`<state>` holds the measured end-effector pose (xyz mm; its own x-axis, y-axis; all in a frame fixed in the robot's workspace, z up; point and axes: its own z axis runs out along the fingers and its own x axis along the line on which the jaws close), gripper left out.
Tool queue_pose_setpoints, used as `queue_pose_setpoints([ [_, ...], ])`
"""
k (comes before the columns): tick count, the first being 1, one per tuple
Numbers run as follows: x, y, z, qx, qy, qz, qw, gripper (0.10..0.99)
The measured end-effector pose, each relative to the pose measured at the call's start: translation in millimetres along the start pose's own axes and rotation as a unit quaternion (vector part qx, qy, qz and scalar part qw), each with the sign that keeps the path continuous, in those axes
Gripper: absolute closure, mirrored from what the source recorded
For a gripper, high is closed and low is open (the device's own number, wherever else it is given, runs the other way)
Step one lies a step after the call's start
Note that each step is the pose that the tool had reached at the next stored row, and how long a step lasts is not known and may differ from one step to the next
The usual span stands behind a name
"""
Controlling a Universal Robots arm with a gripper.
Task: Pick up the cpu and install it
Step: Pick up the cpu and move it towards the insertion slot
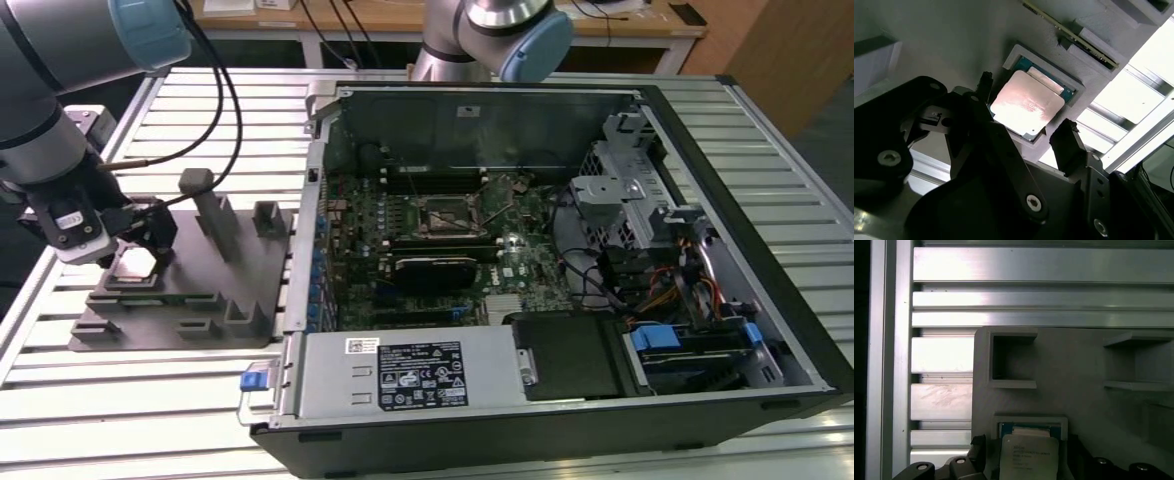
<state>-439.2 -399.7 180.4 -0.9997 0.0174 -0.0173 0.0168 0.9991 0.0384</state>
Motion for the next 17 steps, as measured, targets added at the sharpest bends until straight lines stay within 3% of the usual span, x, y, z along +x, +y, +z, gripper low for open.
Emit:
queue_pose_setpoints([
  [9, -2.2, 0.0, -2.1, 0.0004, 0.0, 0.0, 1.0, 0.345],
  [17, -2.4, -8.1, -0.5, 0.0001, -0.0003, 0.004, 1.0, 0.345],
])
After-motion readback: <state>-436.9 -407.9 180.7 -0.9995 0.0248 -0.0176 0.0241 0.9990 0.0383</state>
